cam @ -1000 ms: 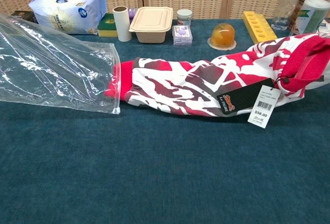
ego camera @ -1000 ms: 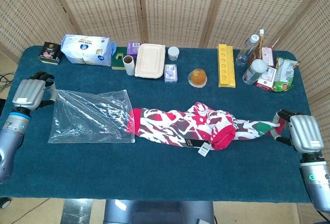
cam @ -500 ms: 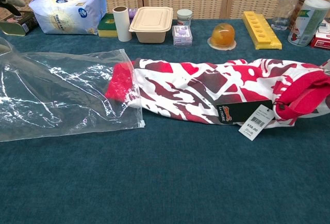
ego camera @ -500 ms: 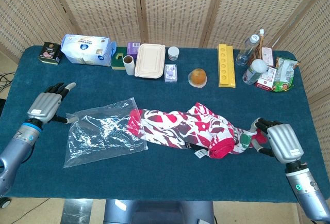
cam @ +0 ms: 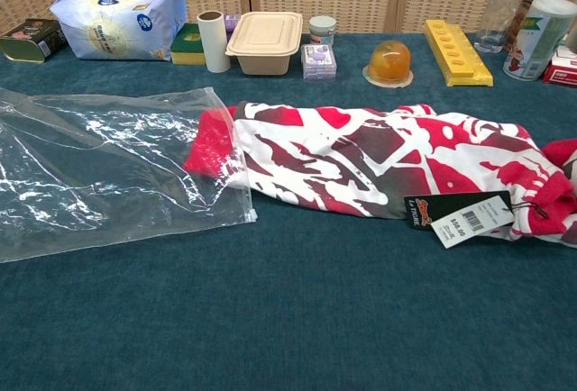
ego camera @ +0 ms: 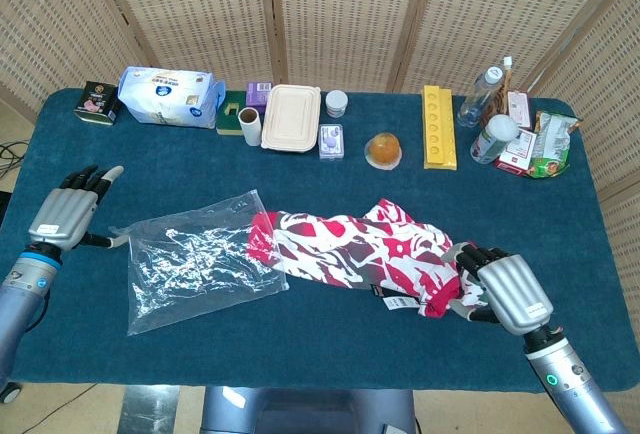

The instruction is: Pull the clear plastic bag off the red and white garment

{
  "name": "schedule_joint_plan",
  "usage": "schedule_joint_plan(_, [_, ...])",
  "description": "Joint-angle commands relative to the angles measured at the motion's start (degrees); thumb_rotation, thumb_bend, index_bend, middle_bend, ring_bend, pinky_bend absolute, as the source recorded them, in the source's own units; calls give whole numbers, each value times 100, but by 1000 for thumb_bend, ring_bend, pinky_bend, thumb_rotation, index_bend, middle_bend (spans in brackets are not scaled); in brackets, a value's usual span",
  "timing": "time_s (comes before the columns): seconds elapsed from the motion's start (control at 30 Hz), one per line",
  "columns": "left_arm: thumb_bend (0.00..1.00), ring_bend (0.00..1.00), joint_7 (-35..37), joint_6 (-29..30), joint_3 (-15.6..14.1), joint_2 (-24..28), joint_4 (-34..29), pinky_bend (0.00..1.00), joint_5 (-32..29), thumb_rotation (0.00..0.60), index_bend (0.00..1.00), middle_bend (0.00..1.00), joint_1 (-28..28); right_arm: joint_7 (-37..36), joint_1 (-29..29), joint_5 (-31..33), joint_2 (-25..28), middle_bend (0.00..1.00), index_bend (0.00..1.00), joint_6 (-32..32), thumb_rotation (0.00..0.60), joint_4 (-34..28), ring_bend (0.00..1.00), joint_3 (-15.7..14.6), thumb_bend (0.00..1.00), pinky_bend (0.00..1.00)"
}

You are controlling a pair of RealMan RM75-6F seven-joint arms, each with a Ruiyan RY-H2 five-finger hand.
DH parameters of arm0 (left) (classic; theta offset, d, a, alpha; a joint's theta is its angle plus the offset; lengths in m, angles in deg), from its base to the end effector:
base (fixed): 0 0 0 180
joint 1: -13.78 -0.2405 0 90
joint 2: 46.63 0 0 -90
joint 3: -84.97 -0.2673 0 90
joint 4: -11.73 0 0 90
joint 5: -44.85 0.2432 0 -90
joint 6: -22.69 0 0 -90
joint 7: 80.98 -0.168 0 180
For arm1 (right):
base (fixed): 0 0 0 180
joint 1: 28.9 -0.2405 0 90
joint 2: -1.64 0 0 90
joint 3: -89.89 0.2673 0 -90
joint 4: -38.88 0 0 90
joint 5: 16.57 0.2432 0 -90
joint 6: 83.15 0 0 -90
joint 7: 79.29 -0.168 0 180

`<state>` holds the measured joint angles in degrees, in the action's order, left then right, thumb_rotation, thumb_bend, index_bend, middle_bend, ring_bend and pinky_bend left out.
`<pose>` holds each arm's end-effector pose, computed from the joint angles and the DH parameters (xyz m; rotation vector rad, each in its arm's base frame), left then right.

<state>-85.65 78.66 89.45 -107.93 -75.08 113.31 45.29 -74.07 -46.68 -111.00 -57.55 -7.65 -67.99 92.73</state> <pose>-0.3031 0.3678 0.1193 -1.6521 -0.9128 -0.6688 -0.2148 -0.2530 0.1047 1.7548 -0.8250 1.0991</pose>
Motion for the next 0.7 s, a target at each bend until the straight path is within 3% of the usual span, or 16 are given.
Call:
schedule_joint_plan(0.03, [0,2,-170,-36,-87,165,-94,93,-57,508,0,109,-77,31,18,42,1,270,216,34,486,1,399,21,169,472])
schedule_joint_plan(0.17, [0,2,-545,324,-110,200,-64,93,-130,514,0,108,-259,77,59,154,-21,233,161,91,456,110,340,57,136,435])
schedule_joint_plan(0.4, [0,2,96,733,-60,292,-121,93,-13,476,0,108,-634,163,164,339,-137,222,151,204,388,368,309,83,130,366])
schedule_joint_plan(0.6, [3,2,456,1290,-118,366,-328,93,361,480,0,108,-1004,273,276,441,-278,238,151,357,383,594,313,96,131,352])
schedule_joint_plan(0.7, [25,12,524,1876,-173,273,-479,105,629,480,0,109,-1328,417,373,539,-401,252,158,461,396,735,321,92,140,351])
